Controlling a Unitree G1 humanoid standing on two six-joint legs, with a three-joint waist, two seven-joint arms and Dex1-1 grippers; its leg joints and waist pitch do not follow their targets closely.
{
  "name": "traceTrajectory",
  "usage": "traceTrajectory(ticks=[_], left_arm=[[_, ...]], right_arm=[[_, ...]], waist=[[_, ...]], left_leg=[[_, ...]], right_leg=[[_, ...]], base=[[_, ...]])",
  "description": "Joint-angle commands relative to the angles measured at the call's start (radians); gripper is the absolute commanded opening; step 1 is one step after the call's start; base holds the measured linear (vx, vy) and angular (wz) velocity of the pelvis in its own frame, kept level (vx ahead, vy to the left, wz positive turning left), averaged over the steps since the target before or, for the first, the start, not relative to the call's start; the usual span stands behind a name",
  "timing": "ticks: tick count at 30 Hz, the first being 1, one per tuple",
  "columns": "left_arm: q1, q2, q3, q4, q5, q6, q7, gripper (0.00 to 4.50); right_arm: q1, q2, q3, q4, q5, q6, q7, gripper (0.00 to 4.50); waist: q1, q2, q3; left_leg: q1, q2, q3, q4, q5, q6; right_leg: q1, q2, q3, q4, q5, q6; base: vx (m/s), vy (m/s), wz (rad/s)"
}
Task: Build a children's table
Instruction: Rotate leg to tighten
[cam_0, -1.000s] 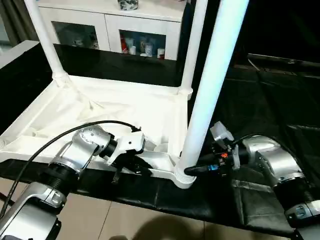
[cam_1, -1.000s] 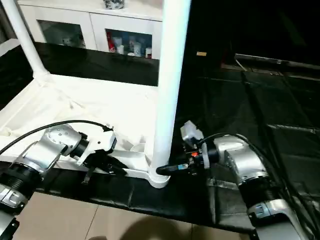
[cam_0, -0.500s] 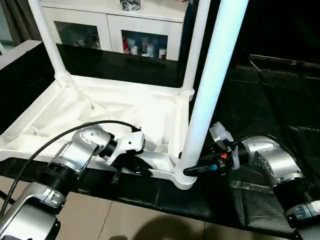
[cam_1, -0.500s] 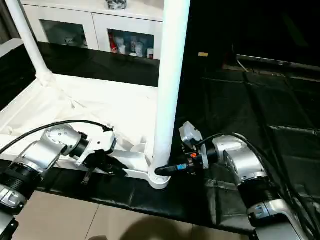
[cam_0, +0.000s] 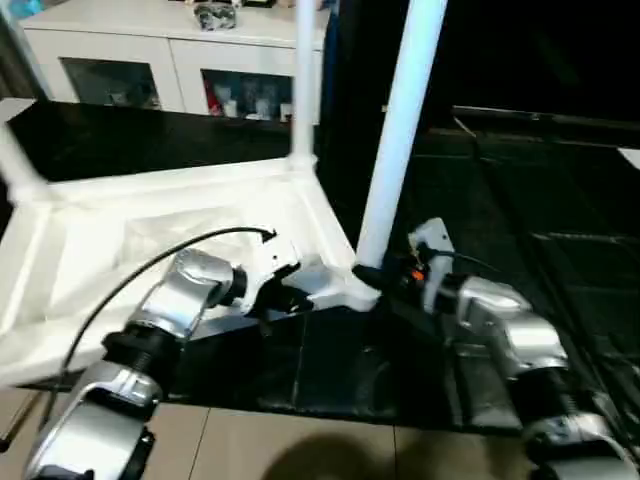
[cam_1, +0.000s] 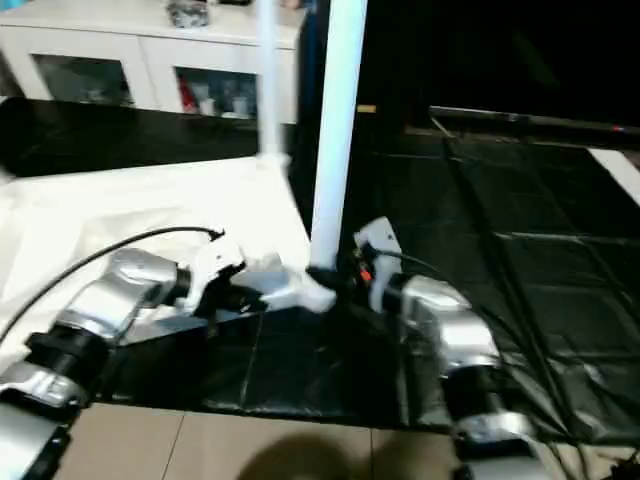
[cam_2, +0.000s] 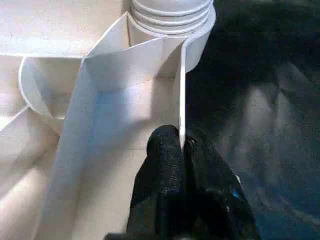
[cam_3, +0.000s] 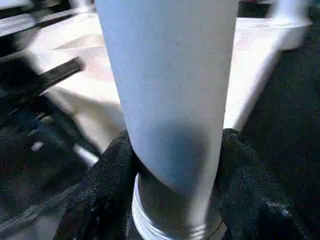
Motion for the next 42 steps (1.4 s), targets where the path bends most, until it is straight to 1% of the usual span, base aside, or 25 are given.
traceTrajectory(ticks=[1, 2, 3, 4, 5, 6, 7, 9, 10, 11, 13, 16, 17, 20, 22, 23, 24, 26, 28, 33, 36, 37, 38, 39, 42], left_arm=[[-0.038, -0.096, -0.019, -0.040, -0.053, -0.011, 0.000, 0.00], [-0.051, -0.127, -0.004, -0.025, -0.053, 0.001, 0.054, 0.00], [-0.062, -0.152, 0.009, -0.013, -0.050, 0.009, 0.099, 0.00], [-0.062, -0.152, 0.009, -0.013, -0.050, 0.009, 0.099, 0.00], [-0.071, -0.172, 0.020, -0.003, -0.050, 0.012, 0.133, 0.00], [-0.078, -0.187, 0.028, 0.004, -0.046, 0.008, 0.161, 0.00], [-0.078, -0.188, 0.029, 0.004, -0.045, 0.008, 0.162, 0.00], [-0.081, -0.194, 0.031, 0.005, -0.041, 0.006, 0.175, 0.00], [-0.081, -0.194, 0.030, 0.004, -0.039, 0.002, 0.175, 0.00], [-0.077, -0.188, 0.026, 0.000, -0.033, -0.003, 0.169, 0.00], [-0.074, -0.182, 0.023, -0.001, -0.025, -0.006, 0.164, 0.00], [-0.059, -0.131, 0.006, 0.003, -0.002, -0.041, 0.117, 0.00], [-0.055, -0.117, 0.001, 0.002, 0.002, -0.050, 0.102, 0.00], [-0.044, -0.080, -0.013, -0.006, 0.011, -0.061, 0.057, 0.00], [-0.033, -0.044, -0.026, -0.018, 0.012, -0.070, 0.005, 0.00], [-0.029, -0.025, -0.033, -0.023, 0.013, -0.076, -0.024, 0.00], [-0.028, -0.016, -0.037, -0.025, 0.014, -0.079, -0.039, 0.00], [-0.023, 0.006, -0.050, -0.030, 0.016, -0.099, -0.085, 0.00], [-0.016, 0.026, -0.063, -0.037, 0.011, -0.129, -0.137, 0.00], [0.014, 0.093, -0.111, -0.091, -0.025, -0.193, -0.331, 0.00], [0.021, 0.113, -0.128, -0.107, -0.032, -0.214, -0.387, 0.00], [0.023, 0.118, -0.132, -0.109, -0.033, -0.220, -0.401, 0.00], [0.023, 0.122, -0.136, -0.109, -0.031, -0.227, -0.410, 0.00], [0.021, 0.127, -0.141, -0.107, -0.026, -0.244, -0.421, 0.00], [0.015, 0.141, -0.150, -0.098, -0.016, -0.266, -0.438, 0.00]], right_arm=[[0.002, 0.066, 0.080, 0.053, -0.012, 0.043, -0.022, 1.98], [-0.022, 0.101, 0.058, 0.082, -0.012, 0.046, -0.102, 1.98], [-0.042, 0.131, 0.038, 0.103, -0.011, 0.053, -0.162, 1.98], [-0.042, 0.131, 0.038, 0.103, -0.011, 0.053, -0.162, 1.98], [-0.054, 0.152, 0.023, 0.113, -0.004, 0.057, -0.194, 1.98], [-0.061, 0.169, 0.012, 0.117, -0.003, 0.053, -0.211, 2.32], [-0.061, 0.170, 0.011, 0.116, -0.003, 0.052, -0.211, 2.53], [-0.062, 0.181, 0.004, 0.115, -0.001, 0.046, -0.217, 2.66], [-0.060, 0.185, -0.003, 0.111, 0.004, 0.038, -0.216, 2.66], [-0.058, 0.182, -0.010, 0.111, 0.003, 0.020, -0.214, 3.03], [-0.057, 0.177, -0.016, 0.114, 0.000, 0.001, -0.214, 3.10], [-0.026, 0.113, -0.015, 0.087, 0.001, -0.044, -0.128, 3.35], [-0.017, 0.095, -0.015, 0.074, 0.005, -0.048, -0.096, 3.35], [0.005, 0.037, -0.020, 0.041, 0.018, -0.056, -0.002, 3.58], [0.023, -0.026, -0.012, 0.013, 0.031, -0.056, 0.098, 3.79], [0.031, -0.062, -0.005, 0.000, 0.034, -0.059, 0.152, 3.79], [0.034, -0.081, 0.000, -0.006, 0.034, -0.061, 0.178, 3.91], [0.040, -0.120, 0.009, -0.017, 0.036, -0.065, 0.239, 4.08], [0.046, -0.155, 0.020, -0.031, 0.042, -0.066, 0.307, 4.16], [0.047, -0.249, 0.082, -0.066, 0.060, -0.069, 0.534, 4.26], [0.035, -0.265, 0.106, -0.068, 0.072, -0.069, 0.615, 4.26], [0.030, -0.266, 0.112, -0.068, 0.076, -0.069, 0.637, 4.26], [0.026, -0.267, 0.117, -0.067, 0.078, -0.069, 0.655, 4.26], [0.020, -0.270, 0.128, -0.063, 0.082, -0.069, 0.683, 4.26], [0.008, -0.267, 0.146, -0.057, 0.093, -0.060, 0.738, 4.10]], waist=[[0.000, 0.002, -0.053], [-0.001, 0.005, -0.056], [-0.009, 0.010, -0.050], [-0.011, 0.009, -0.051], [-0.013, 0.011, -0.057], [-0.016, 0.010, -0.057], [-0.018, 0.009, -0.055], [-0.017, 0.007, -0.055], [-0.014, 0.007, -0.057], [-0.011, 0.007, -0.057], [-0.008, 0.007, -0.058], [0.001, 0.010, -0.059], [0.003, 0.008, -0.060], [0.018, 0.009, -0.066], [0.022, 0.005, -0.065], [0.028, 0.009, -0.068], [0.032, 0.007, -0.073], [0.039, 0.008, -0.074], [0.042, 0.007, -0.075], [0.051, 0.006, -0.073], [0.059, 0.009, -0.067], [0.063, 0.004, -0.065], [0.068, 0.005, -0.064], [0.069, 0.002, -0.064], [0.071, 0.003, -0.064]], left_leg=[[-0.010, -0.026, 0.014, -0.068, -0.337, 0.021], [-0.011, -0.022, 0.012, -0.072, -0.338, 0.032], [-0.007, -0.018, 0.011, -0.075, -0.365, 0.029], [-0.002, -0.021, 0.010, -0.071, -0.382, 0.027], [-0.001, -0.017, 0.008, -0.073, -0.381, 0.032], [-0.011, -0.012, 0.004, -0.081, -0.377, 0.037], [-0.012, -0.011, 0.004, -0.083, -0.384, 0.039], [-0.003, -0.015, 0.008, -0.079, -0.388, 0.043], [-0.003, -0.015, 0.009, -0.080, -0.376, 0.047], [-0.005, -0.013, 0.010, -0.082, -0.358, 0.049], [-0.006, -0.011, 0.012, -0.084, -0.339, 0.048], [-0.008, -0.011, 0.015, -0.084, -0.309, 0.052], [-0.009, -0.010, 0.017, -0.084, -0.302, 0.056], [-0.011, -0.005, 0.021, -0.082, -0.223, 0.064], [-0.009, -0.007, 0.026, -0.079, -0.220, 0.071], [-0.011, -0.006, 0.026, -0.077, -0.204, 0.077], [-0.018, -0.006, 0.026, -0.074, -0.158, 0.084], [-0.021, -0.005, 0.026, -0.072, -0.112, 0.089], [-0.019, -0.004, 0.027, -0.071, -0.102, 0.092], [-0.017, 0.002, 0.032, -0.070, -0.134, 0.097], [-0.011, 0.005, 0.036, -0.073, -0.178, 0.088], [-0.008, 0.006, 0.039, -0.074, -0.202, 0.078], [-0.002, 0.007, 0.042, -0.075, -0.221, 0.067], [0.000, 0.008, 0.045, -0.075, -0.226, 0.060], [-0.004, 0.008, 0.045, -0.075, -0.231, 0.054]], right_leg=[[0.051, -0.035, 0.000, -0.118, -0.664, -0.023], [0.056, -0.038, -0.001, -0.120, -0.634, -0.026], [0.048, -0.037, -0.007, -0.122, -0.627, -0.039], [0.049, -0.036, -0.014, -0.128, -0.635, -0.037], [0.055, -0.043, -0.012, -0.125, -0.602, -0.047], [0.063, -0.042, -0.011, -0.119, -0.559, -0.058], [0.063, -0.041, -0.012, -0.119, -0.554, -0.060], [0.055, -0.044, -0.007, -0.121, -0.559, -0.068], [0.057, -0.046, -0.002, -0.119, -0.551, -0.075], [0.057, -0.047, 0.003, -0.114, -0.526, -0.087], [0.057, -0.046, 0.010, -0.107, -0.489, -0.107], [0.060, -0.047, 0.017, -0.099, -0.457, -0.124], [0.062, -0.047, 0.018, -0.098, -0.445, -0.125], [0.067, -0.045, 0.028, -0.077, -0.303, -0.179], [0.065, -0.042, 0.032, -0.073, -0.289, -0.193], [0.067, -0.042, 0.035, -0.065, -0.268, -0.205], [0.074, -0.042, 0.037, -0.056, -0.218, -0.214], [0.074, -0.041, 0.038, -0.047, -0.150, -0.233], [0.074, -0.039, 0.037, -0.043, -0.124, -0.245], [0.072, -0.038, 0.037, -0.042, -0.140, -0.259], [0.065, -0.041, 0.039, -0.050, -0.211, -0.248], [0.062, -0.041, 0.038, -0.055, -0.253, -0.237], [0.058, -0.042, 0.040, -0.058, -0.289, -0.226], [0.056, -0.040, 0.043, -0.057, -0.297, -0.222], [0.056, -0.039, 0.046, -0.055, -0.312, -0.211]], base=[[0.000, 0.000, 0.00], [0.000, 0.000, 0.00], [0.000, 0.000, 0.00], [0.000, 0.000, 0.00], [0.000, 0.000, 0.00], [0.000, 0.000, 0.00], [0.000, 0.000, 0.00], [0.000, 0.000, 0.00], [0.000, 0.000, 0.00], [0.000, 0.000, 0.00], [0.000, 0.000, 0.00], [0.000, 0.000, 0.00], [0.000, 0.000, 0.00], [0.000, 0.000, 0.00], [0.000, 0.000, 0.00], [0.000, 0.000, 0.00], [0.000, 0.000, 0.00], [0.000, 0.000, 0.00], [0.000, 0.000, 0.00], [0.000, 0.000, 0.00], [0.000, 0.000, 0.00], [0.000, 0.000, 0.00], [0.000, 0.000, 0.00], [0.000, 0.000, 0.00], [0.000, 0.000, 0.00]])
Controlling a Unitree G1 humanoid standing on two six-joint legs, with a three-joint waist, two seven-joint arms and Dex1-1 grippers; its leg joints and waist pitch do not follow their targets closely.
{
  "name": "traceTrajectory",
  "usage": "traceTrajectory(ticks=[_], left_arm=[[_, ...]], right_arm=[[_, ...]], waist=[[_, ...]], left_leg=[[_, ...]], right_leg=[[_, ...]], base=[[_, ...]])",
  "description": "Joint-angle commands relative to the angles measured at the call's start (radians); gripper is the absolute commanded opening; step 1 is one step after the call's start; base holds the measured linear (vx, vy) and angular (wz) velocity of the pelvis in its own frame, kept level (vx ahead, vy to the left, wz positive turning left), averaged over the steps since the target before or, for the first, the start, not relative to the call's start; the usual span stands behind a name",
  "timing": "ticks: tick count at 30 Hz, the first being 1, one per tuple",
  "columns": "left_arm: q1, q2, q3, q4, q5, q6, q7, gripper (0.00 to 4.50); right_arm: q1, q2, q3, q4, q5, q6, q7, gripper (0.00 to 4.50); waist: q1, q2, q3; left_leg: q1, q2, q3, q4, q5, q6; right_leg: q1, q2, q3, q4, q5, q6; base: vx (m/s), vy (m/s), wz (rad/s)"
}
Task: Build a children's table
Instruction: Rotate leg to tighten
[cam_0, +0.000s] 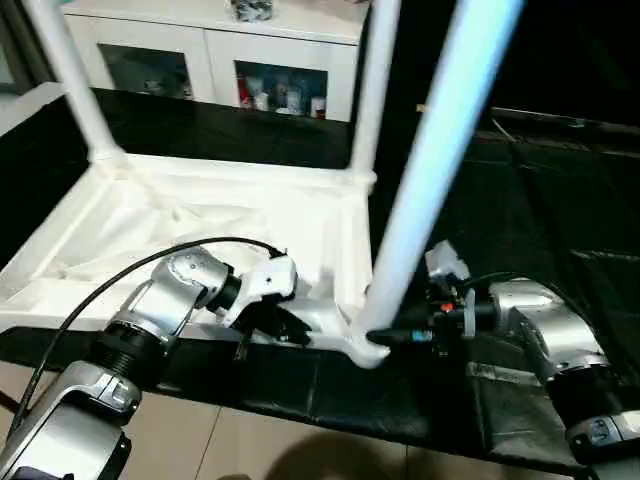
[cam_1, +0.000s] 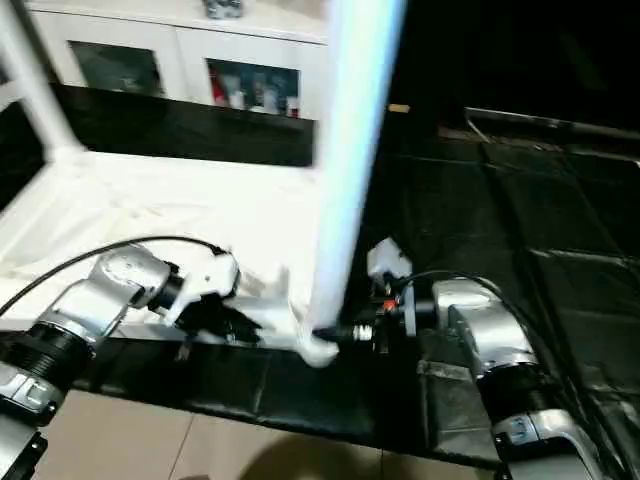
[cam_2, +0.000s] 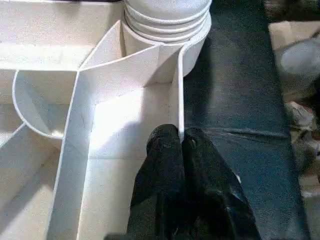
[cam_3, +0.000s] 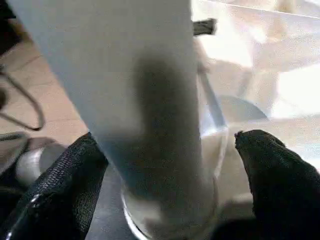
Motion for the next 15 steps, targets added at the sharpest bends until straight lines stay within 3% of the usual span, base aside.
traceTrajectory(ticks=[1, 4, 6, 15], left_arm=[[-0.006, 0.002, -0.028, -0.014, 0.010, -0.022, -0.039, 0.00], [-0.009, 0.008, -0.027, -0.013, 0.007, -0.031, -0.053, 0.00], [-0.011, 0.011, -0.027, -0.013, 0.006, -0.036, -0.061, 0.00], [-0.011, 0.015, -0.029, -0.010, 0.001, -0.050, -0.069, 0.00]], right_arm=[[-0.024, -0.010, 0.005, -0.005, 0.015, 0.004, 0.036, 4.00], [-0.028, -0.011, 0.021, -0.009, 0.024, 0.013, 0.077, 3.82], [-0.030, -0.011, 0.032, -0.008, 0.022, 0.017, 0.095, 3.59], [-0.028, -0.014, 0.050, 0.007, 0.014, 0.020, 0.129, 2.90]], waist=[[-0.003, -0.004, -0.062], [-0.001, -0.008, -0.061], [-0.001, -0.008, -0.061], [0.005, -0.004, -0.064]], left_leg=[[-0.006, -0.007, 0.017, -0.068, -0.233, 0.048], [-0.007, -0.009, 0.016, -0.066, -0.247, 0.040], [-0.009, -0.008, 0.015, -0.067, -0.232, 0.040], [-0.007, -0.007, 0.017, -0.066, -0.215, 0.035]], right_leg=[[0.058, -0.039, 0.039, -0.059, -0.338, -0.193], [0.057, -0.041, 0.040, -0.062, -0.393, -0.167], [0.057, -0.041, 0.040, -0.061, -0.382, -0.166], [0.057, -0.039, 0.042, -0.054, -0.313, -0.191]], base=[[0.000, 0.000, 0.00], [0.000, 0.000, 0.00], [0.000, 0.000, 0.00], [0.000, 0.000, 0.00]])
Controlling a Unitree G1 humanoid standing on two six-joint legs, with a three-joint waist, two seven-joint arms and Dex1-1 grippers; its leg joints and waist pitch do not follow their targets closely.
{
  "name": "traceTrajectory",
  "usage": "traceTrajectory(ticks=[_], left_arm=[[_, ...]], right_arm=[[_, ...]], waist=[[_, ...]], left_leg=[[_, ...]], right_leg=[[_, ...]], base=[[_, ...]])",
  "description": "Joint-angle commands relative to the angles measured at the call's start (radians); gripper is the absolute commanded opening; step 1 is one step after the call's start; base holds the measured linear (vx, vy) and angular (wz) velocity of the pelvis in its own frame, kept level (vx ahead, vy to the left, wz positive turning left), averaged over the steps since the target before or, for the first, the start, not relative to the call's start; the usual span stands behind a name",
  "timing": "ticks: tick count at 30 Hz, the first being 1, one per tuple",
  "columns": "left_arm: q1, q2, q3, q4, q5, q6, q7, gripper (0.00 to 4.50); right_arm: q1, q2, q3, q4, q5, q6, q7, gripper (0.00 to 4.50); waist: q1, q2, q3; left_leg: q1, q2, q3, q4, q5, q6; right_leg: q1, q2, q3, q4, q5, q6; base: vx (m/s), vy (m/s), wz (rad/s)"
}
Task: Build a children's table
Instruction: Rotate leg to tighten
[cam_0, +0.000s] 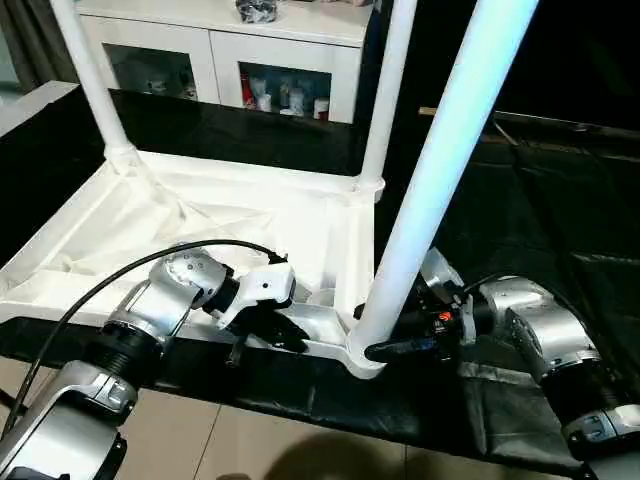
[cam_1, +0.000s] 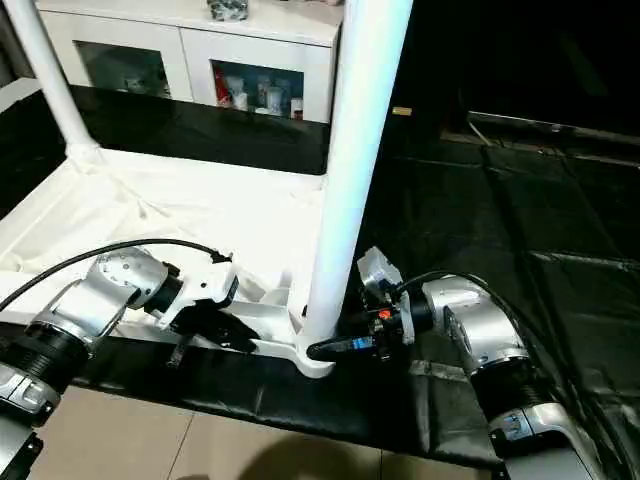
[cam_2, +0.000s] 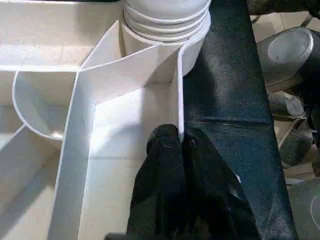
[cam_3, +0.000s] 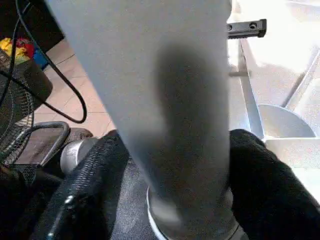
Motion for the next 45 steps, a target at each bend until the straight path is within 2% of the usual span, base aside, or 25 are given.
traceTrajectory(ticks=[1, 6, 12, 14, 16, 17, 18, 19, 20, 21, 22, 23, 26, 28, 31, 36, 37, 38, 39, 42, 43, 45], left_arm=[[-0.010, 0.001, -0.023, -0.011, 0.002, -0.015, -0.028, 0.00], [-0.009, 0.000, -0.021, -0.005, 0.004, -0.015, -0.028, 0.00], [-0.017, -0.016, -0.005, 0.013, 0.008, 0.026, 0.019, 0.00], [-0.034, -0.055, 0.023, 0.038, 0.003, 0.082, 0.094, 0.00], [-0.041, -0.075, 0.036, 0.043, -0.005, 0.109, 0.125, 0.00], [-0.050, -0.103, 0.054, 0.048, -0.017, 0.148, 0.167, 0.00], [-0.054, -0.115, 0.061, 0.049, -0.021, 0.166, 0.186, 0.00], [-0.056, -0.123, 0.065, 0.050, -0.023, 0.177, 0.198, 0.00], [-0.065, -0.144, 0.073, 0.062, -0.017, 0.189, 0.244, 0.00], [-0.074, -0.172, 0.085, 0.076, -0.013, 0.209, 0.298, 0.00], [-0.082, -0.193, 0.094, 0.087, -0.010, 0.223, 0.339, 0.00], [-0.087, -0.217, 0.105, 0.097, -0.013, 0.240, 0.379, 0.00], [-0.102, -0.278, 0.136, 0.112, -0.018, 0.277, 0.482, 0.00], [-0.109, -0.308, 0.154, 0.116, -0.023, 0.291, 0.533, 0.00], [-0.116, -0.346, 0.184, 0.105, -0.036, 0.307, 0.585, 0.00], [-0.105, -0.340, 0.167, 0.087, -0.012, 0.308, 0.584, 0.00], [-0.105, -0.340, 0.167, 0.087, -0.012, 0.308, 0.584, 0.00], [-0.097, -0.331, 0.163, 0.084, -0.003, 0.306, 0.583, 0.00], [-0.093, -0.328, 0.165, 0.080, -0.002, 0.307, 0.583, 0.00], [-0.083, -0.315, 0.168, 0.069, -0.002, 0.307, 0.570, 0.00], [-0.079, -0.305, 0.164, 0.067, 0.001, 0.302, 0.559, 0.00], [-0.065, -0.267, 0.149, 0.059, 0.011, 0.280, 0.511, 0.00]], right_arm=[[-0.015, -0.013, 0.014, 0.001, 0.005, 0.014, 0.025, 2.83], [-0.006, -0.012, 0.018, -0.014, 0.010, 0.023, 0.027, 2.39], [0.013, -0.003, 0.014, -0.041, 0.021, 0.044, 0.019, 2.18], [0.027, 0.040, -0.006, -0.051, 0.008, 0.080, -0.107, 2.17], [0.029, 0.064, -0.013, -0.046, -0.008, 0.082, -0.176, 2.15], [0.028, 0.097, -0.022, -0.038, -0.032, 0.083, -0.268, 2.15], [0.026, 0.114, -0.027, -0.034, -0.041, 0.086, -0.311, 2.14], [0.025, 0.125, -0.030, -0.030, -0.047, 0.086, -0.338, 2.11], [0.014, 0.152, -0.039, -0.013, -0.062, 0.085, -0.406, 2.11], [0.002, 0.178, -0.041, 0.011, -0.086, 0.068, -0.471, 2.07], [-0.009, 0.196, -0.043, 0.029, -0.103, 0.055, -0.517, 2.06], [-0.021, 0.217, -0.051, 0.047, -0.112, 0.062, -0.572, 2.05], [-0.047, 0.282, -0.082, 0.077, -0.128, 0.101, -0.738, 2.02], [-0.053, 0.316, -0.095, 0.078, -0.140, 0.110, -0.813, 1.98], [-0.054, 0.380, -0.132, 0.068, -0.132, 0.085, -0.913, 1.97], [-0.039, 0.409, -0.122, 0.061, -0.133, 0.051, -0.907, 1.96], [-0.039, 0.409, -0.122, 0.061, -0.133, 0.051, -0.907, 2.31], [-0.039, 0.413, -0.140, 0.065, -0.142, 0.009, -0.942, 2.52], [-0.039, 0.413, -0.147, 0.066, -0.147, -0.005, -0.952, 2.52], [-0.033, 0.407, -0.159, 0.051, -0.127, -0.005, -0.922, 2.93], [-0.028, 0.398, -0.157, 0.044, -0.122, -0.012, -0.900, 2.93], [-0.003, 0.352, -0.139, 0.013, -0.111, -0.025, -0.808, 3.19]], waist=[[-0.005, 0.002, -0.065], [-0.002, 0.004, -0.065], [-0.002, 0.003, -0.065], [0.000, 0.007, -0.063], [-0.006, 0.004, -0.060], [-0.010, 0.002, -0.059], [-0.014, 0.005, -0.058], [-0.018, 0.003, -0.058], [-0.025, 0.008, -0.058], [-0.037, 0.006, -0.057], [-0.041, 0.005, -0.056], [-0.049, 0.008, -0.056], [-0.057, 0.006, -0.057], [-0.062, 0.007, -0.058], [-0.067, 0.008, -0.065], [-0.070, 0.008, -0.067], [-0.069, 0.009, -0.068], [-0.069, 0.010, -0.068], [-0.069, 0.011, -0.068], [-0.070, 0.012, -0.065], [-0.071, 0.008, -0.064], [-0.068, 0.009, -0.064]], left_leg=[[-0.006, -0.008, 0.018, -0.071, -0.214, 0.035], [-0.005, -0.008, 0.017, -0.071, -0.219, 0.031], [-0.005, -0.009, 0.018, -0.070, -0.219, 0.031], [-0.004, -0.010, 0.017, -0.071, -0.222, 0.026], [-0.005, -0.014, 0.015, -0.073, -0.243, 0.012], [-0.004, -0.017, 0.014, -0.074, -0.250, 0.005], [-0.001, -0.019, 0.012, -0.074, -0.264, -0.002], [-0.003, -0.021, 0.011, -0.074, -0.266, -0.003], [-0.005, -0.022, 0.009, -0.075, -0.270, -0.002], [-0.006, -0.023, 0.009, -0.073, -0.277, -0.002], [-0.005, -0.025, 0.008, -0.072, -0.285, -0.002], [-0.005, -0.027, 0.008, -0.071, -0.284, -0.004], [-0.007, -0.031, 0.007, -0.069, -0.285, 0.009], [-0.010, -0.032, 0.007, -0.069, -0.274, 0.008], [-0.011, -0.029, 0.007, -0.072, -0.250, 0.018], [-0.014, -0.023, 0.012, -0.072, -0.208, 0.035], [-0.014, -0.023, 0.012, -0.072, -0.205, 0.036], [-0.014, -0.024, 0.012, -0.072, -0.201, 0.038], [-0.014, -0.023, 0.013, -0.072, -0.196, 0.039], [-0.013, -0.023, 0.013, -0.075, -0.210, 0.039], [-0.013, -0.023, 0.014, -0.075, -0.216, 0.039], [-0.013, -0.022, 0.013, -0.076, -0.225, 0.045]], right_leg=[[0.059, -0.039, 0.040, -0.061, -0.308, -0.196], [0.058, -0.038, 0.040, -0.062, -0.309, -0.195], [0.058, -0.038, 0.040, -0.063, -0.319, -0.190], [0.057, -0.038, 0.040, -0.066, -0.341, -0.181], [0.057, -0.038, 0.038, -0.070, -0.390, -0.163], [0.057, -0.039, 0.036, -0.077, -0.438, -0.139], [0.055, -0.040, 0.034, -0.085, -0.485, -0.119], [0.055, -0.041, 0.032, -0.087, -0.505, -0.108], [0.056, -0.041, 0.030, -0.090, -0.523, -0.096], [0.053, -0.039, 0.028, -0.094, -0.536, -0.090], [0.052, -0.038, 0.025, -0.097, -0.551, -0.086], [0.051, -0.038, 0.023, -0.100, -0.561, -0.081], [0.053, -0.036, 0.020, -0.105, -0.575, -0.070], [0.052, -0.034, 0.019, -0.104, -0.560, -0.070], [0.054, -0.034, 0.024, -0.095, -0.479, -0.096], [0.060, -0.032, 0.035, -0.072, -0.295, -0.172], [0.061, -0.032, 0.035, -0.070, -0.283, -0.178], [0.062, -0.032, 0.036, -0.069, -0.274, -0.183], [0.062, -0.035, 0.037, -0.069, -0.269, -0.188], [0.063, -0.034, 0.036, -0.072, -0.296, -0.183], [0.062, -0.034, 0.036, -0.074, -0.308, -0.179], [0.063, -0.035, 0.036, -0.077, -0.326, -0.168]], base=[[0.000, 0.000, 0.00], [0.000, 0.000, 0.00], [0.000, 0.000, 0.00], [0.000, 0.000, 0.00], [0.000, 0.000, 0.00], [0.000, 0.000, 0.00], [0.000, 0.000, 0.00], [0.000, 0.000, 0.00], [0.000, 0.000, 0.00], [0.000, 0.000, 0.00], [0.000, 0.000, 0.00], [0.000, 0.000, 0.00], [0.000, 0.000, 0.00], [0.000, 0.000, 0.00], [0.000, 0.000, 0.00], [0.000, 0.000, 0.00], [0.000, 0.000, 0.00], [0.000, 0.000, 0.00], [0.000, 0.000, 0.00], [0.000, 0.000, 0.00], [0.000, 0.000, 0.00], [0.000, 0.000, 0.00]])
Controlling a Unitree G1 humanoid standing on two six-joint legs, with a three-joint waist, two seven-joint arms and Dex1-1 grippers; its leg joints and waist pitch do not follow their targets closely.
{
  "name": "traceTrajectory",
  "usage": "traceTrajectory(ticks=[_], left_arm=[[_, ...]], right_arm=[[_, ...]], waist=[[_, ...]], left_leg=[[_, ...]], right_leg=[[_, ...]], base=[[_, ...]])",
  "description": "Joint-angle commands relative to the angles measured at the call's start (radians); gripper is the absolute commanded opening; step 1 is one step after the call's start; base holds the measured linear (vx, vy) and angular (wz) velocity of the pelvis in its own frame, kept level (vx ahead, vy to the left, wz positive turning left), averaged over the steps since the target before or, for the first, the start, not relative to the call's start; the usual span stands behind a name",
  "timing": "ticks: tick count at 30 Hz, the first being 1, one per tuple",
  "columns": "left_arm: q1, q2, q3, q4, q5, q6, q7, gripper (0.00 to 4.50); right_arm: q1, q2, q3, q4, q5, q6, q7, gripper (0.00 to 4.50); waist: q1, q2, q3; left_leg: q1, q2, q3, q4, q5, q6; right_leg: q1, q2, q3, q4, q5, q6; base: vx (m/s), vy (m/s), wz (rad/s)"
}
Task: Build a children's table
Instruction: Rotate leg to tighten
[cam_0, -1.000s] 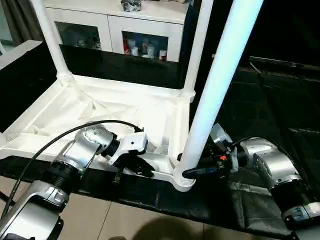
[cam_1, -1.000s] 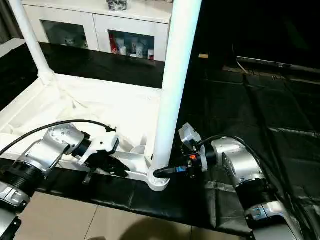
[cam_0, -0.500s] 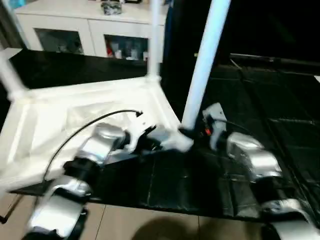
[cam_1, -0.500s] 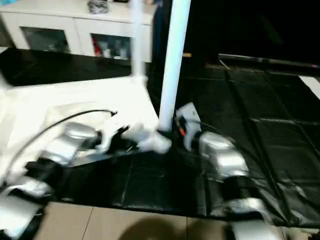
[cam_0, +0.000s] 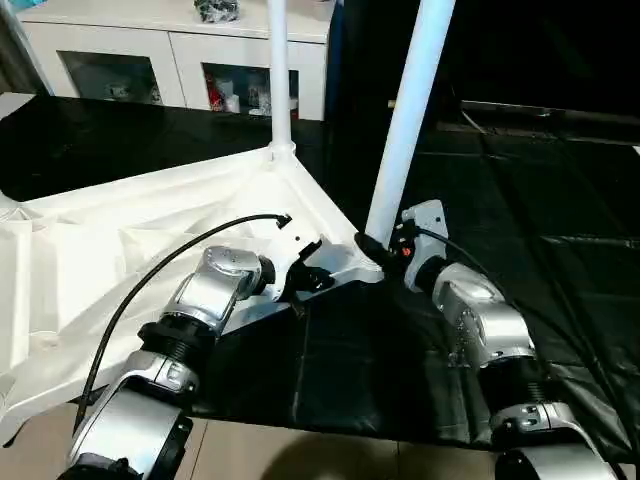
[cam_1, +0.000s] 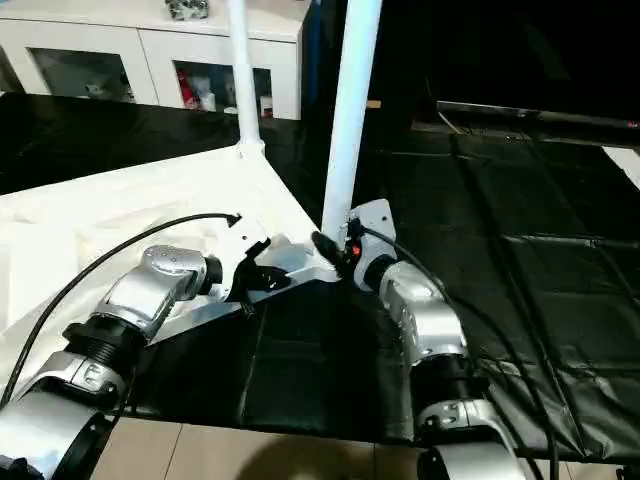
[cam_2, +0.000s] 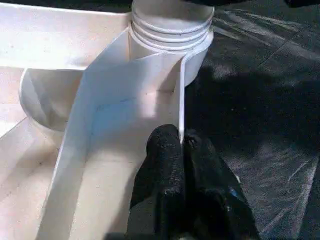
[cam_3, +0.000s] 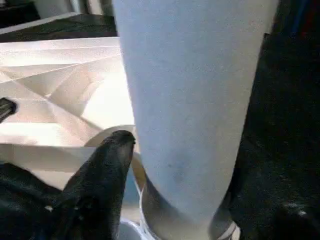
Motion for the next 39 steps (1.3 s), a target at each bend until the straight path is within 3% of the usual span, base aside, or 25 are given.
traceTrajectory(ticks=[1, 10, 11, 13, 14, 15, 19, 20, 23, 25, 32, 33, 39], left_arm=[[-0.004, -0.014, -0.028, -0.052, -0.012, -0.046, -0.042, 0.00], [0.032, 0.084, -0.073, -0.095, -0.034, -0.147, -0.254, 0.00], [0.038, 0.105, -0.086, -0.103, -0.038, -0.168, -0.303, 0.00], [0.041, 0.124, -0.097, -0.105, -0.036, -0.189, -0.341, 0.00], [0.041, 0.134, -0.105, -0.102, -0.032, -0.203, -0.361, 0.00], [0.040, 0.139, -0.109, -0.099, -0.029, -0.214, -0.374, 0.00], [0.044, 0.177, -0.134, -0.103, -0.032, -0.243, -0.467, 0.00], [0.045, 0.182, -0.139, -0.105, -0.032, -0.246, -0.480, 0.00], [0.050, 0.198, -0.155, -0.117, -0.036, -0.257, -0.523, 0.00], [0.056, 0.213, -0.167, -0.133, -0.040, -0.267, -0.559, 0.00], [0.064, 0.241, -0.182, -0.150, -0.038, -0.293, -0.609, 0.00], [0.064, 0.244, -0.184, -0.152, -0.038, -0.295, -0.612, 0.00], [0.068, 0.252, -0.191, -0.157, -0.039, -0.302, -0.621, 0.00]], right_arm=[[0.019, 0.026, 0.103, -0.028, 0.037, 0.004, 0.152, 3.29], [0.055, -0.143, 0.115, -0.064, 0.080, -0.018, 0.441, 4.05], [0.058, -0.181, 0.121, -0.071, 0.092, -0.009, 0.519, 4.05], [0.059, -0.216, 0.129, -0.078, 0.104, 0.003, 0.595, 4.05], [0.057, -0.234, 0.135, -0.081, 0.110, 0.009, 0.634, 4.05], [0.055, -0.244, 0.138, -0.080, 0.113, 0.011, 0.656, 4.05], [0.043, -0.305, 0.178, -0.073, 0.119, 0.010, 0.794, 4.05], [0.040, -0.311, 0.185, -0.071, 0.121, 0.011, 0.811, 4.05], [0.033, -0.327, 0.204, -0.066, 0.129, 0.017, 0.869, 4.05], [0.027, -0.333, 0.217, -0.061, 0.134, 0.028, 0.905, 3.90], [0.019, -0.336, 0.231, -0.052, 0.146, 0.033, 0.952, 3.44], [0.019, -0.336, 0.231, -0.051, 0.146, 0.032, 0.955, 3.15], [0.016, -0.332, 0.233, -0.050, 0.145, 0.035, 0.971, 2.70]], waist=[[0.008, 0.003, -0.061], [0.012, 0.003, -0.060], [0.019, 0.006, -0.061], [0.023, 0.006, -0.060], [0.036, 0.009, -0.060], [0.037, 0.008, -0.060], [0.052, 0.008, -0.061], [0.054, 0.002, -0.061], [0.055, 0.000, -0.061], [0.056, -0.006, -0.060], [0.063, -0.002, -0.061], [0.063, -0.003, -0.061], [0.070, -0.002, -0.063]], left_leg=[[-0.015, -0.019, 0.014, -0.070, -0.226, 0.048], [-0.014, -0.015, 0.016, -0.070, -0.232, 0.059], [-0.009, -0.014, 0.016, -0.069, -0.236, 0.061], [-0.011, -0.013, 0.017, -0.068, -0.229, 0.066], [-0.004, -0.009, 0.021, -0.067, -0.232, 0.068], [-0.002, -0.008, 0.023, -0.066, -0.234, 0.066], [-0.004, -0.006, 0.022, -0.067, -0.235, 0.055], [-0.005, -0.007, 0.021, -0.067, -0.234, 0.055], [-0.011, -0.007, 0.020, -0.067, -0.219, 0.055], [-0.011, -0.007, 0.020, -0.067, -0.211, 0.055], [-0.010, -0.005, 0.020, -0.067, -0.203, 0.048], [-0.010, -0.005, 0.020, -0.067, -0.200, 0.047], [-0.010, -0.006, 0.021, -0.065, -0.191, 0.045]], right_leg=[[0.066, -0.036, 0.037, -0.073, -0.319, -0.168], [0.066, -0.037, 0.039, -0.071, -0.307, -0.191], [0.064, -0.038, 0.039, -0.073, -0.310, -0.193], [0.065, -0.036, 0.040, -0.069, -0.293, -0.200], [0.059, -0.034, 0.041, -0.069, -0.275, -0.213], [0.058, -0.034, 0.042, -0.067, -0.270, -0.217], [0.061, -0.036, 0.041, -0.063, -0.268, -0.219], [0.063, -0.037, 0.041, -0.060, -0.273, -0.218], [0.064, -0.038, 0.041, -0.060, -0.283, -0.209], [0.063, -0.040, 0.040, -0.063, -0.312, -0.198], [0.061, -0.040, 0.041, -0.062, -0.310, -0.196], [0.062, -0.040, 0.041, -0.061, -0.307, -0.197], [0.062, -0.039, 0.042, -0.058, -0.286, -0.201]], base=[[0.000, 0.000, 0.00], [0.000, 0.000, 0.00], [0.000, 0.000, 0.00], [0.000, 0.000, 0.00], [0.000, 0.000, 0.00], [0.000, 0.000, 0.00], [0.000, 0.000, 0.00], [0.000, 0.000, 0.00], [0.000, 0.000, 0.00], [0.000, 0.000, 0.00], [0.000, 0.000, 0.00], [0.000, 0.000, 0.00], [0.000, 0.000, 0.00]])
